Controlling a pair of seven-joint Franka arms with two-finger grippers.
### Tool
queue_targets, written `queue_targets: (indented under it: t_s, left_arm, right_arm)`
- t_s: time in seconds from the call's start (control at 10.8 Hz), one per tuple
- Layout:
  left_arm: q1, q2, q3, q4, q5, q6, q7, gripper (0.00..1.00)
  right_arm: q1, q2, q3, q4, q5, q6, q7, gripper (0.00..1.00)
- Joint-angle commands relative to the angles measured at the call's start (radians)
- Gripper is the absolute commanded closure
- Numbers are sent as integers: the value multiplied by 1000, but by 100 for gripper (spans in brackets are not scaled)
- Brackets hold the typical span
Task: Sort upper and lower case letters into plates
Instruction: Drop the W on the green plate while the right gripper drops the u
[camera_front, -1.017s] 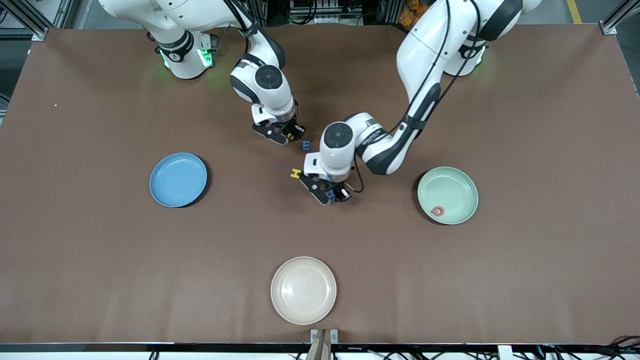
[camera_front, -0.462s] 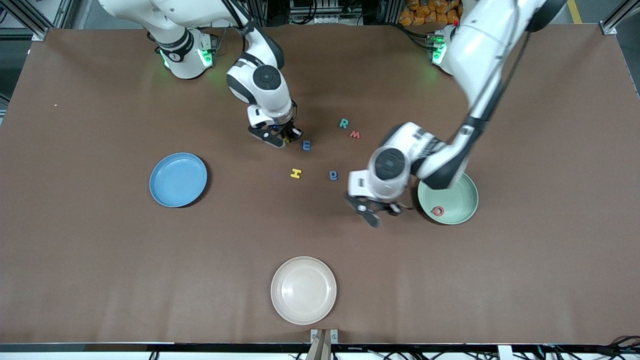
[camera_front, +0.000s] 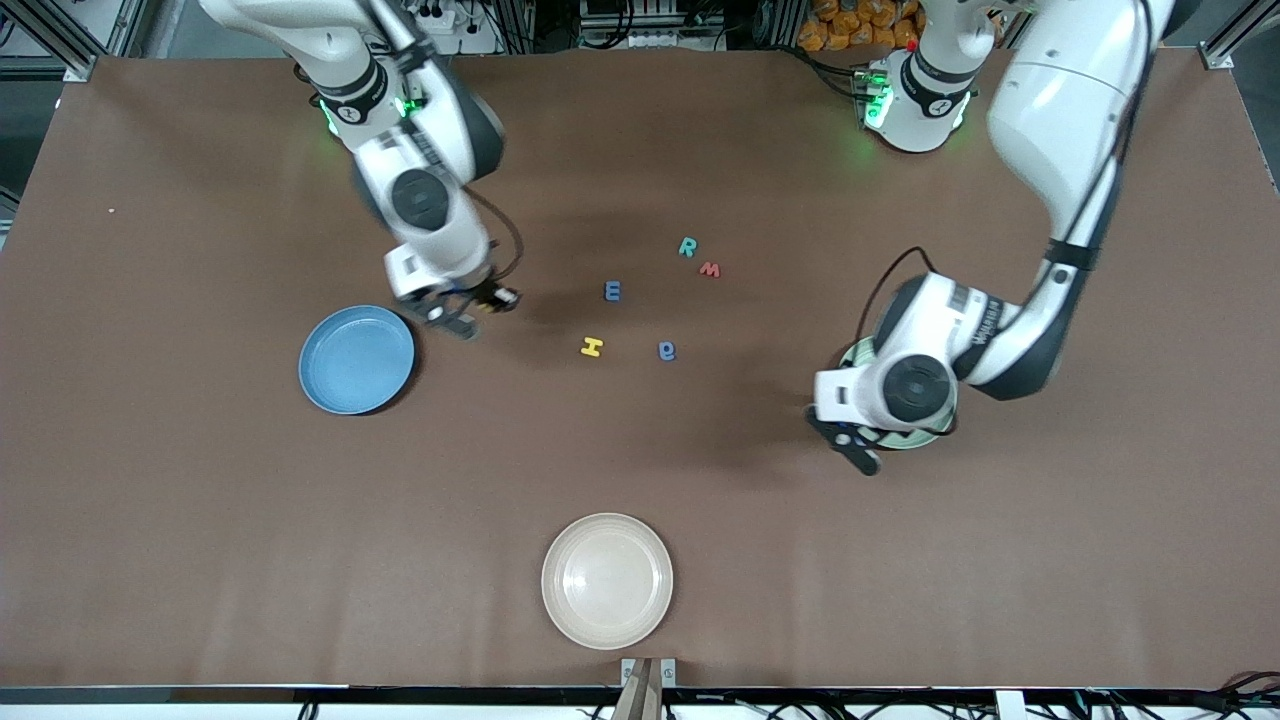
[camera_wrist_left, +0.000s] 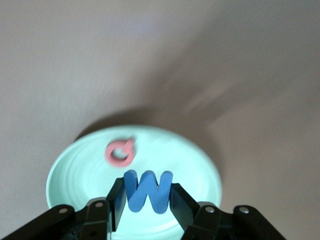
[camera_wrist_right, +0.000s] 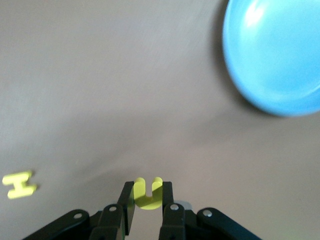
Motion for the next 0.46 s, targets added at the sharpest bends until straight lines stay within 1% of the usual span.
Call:
queue_targets:
  t_s: [0.0, 0.09, 0.18, 0.28, 0.37]
  left_arm:
    - [70, -31, -11, -69, -43, -5, 23, 79]
    - [113, -26, -12, -82, -66, -5, 16, 79]
    - [117, -23, -12, -83, -112, -5, 13, 67]
    - [118, -25, -12, -83, -123, -5, 5, 1]
    - [117, -25, -12, -82, -124, -5, -4, 0]
  right_arm:
    - [-67, -4, -66, 48, 25, -54, -225, 100]
    - [-95, 1, -112, 52, 25, -62, -337, 100]
    - [-142, 7, -117, 52, 25, -63, -434, 100]
    - [-165, 17, -131, 52, 24, -62, -509, 100]
    - [-169, 25, -160, 55, 24, -62, -557, 100]
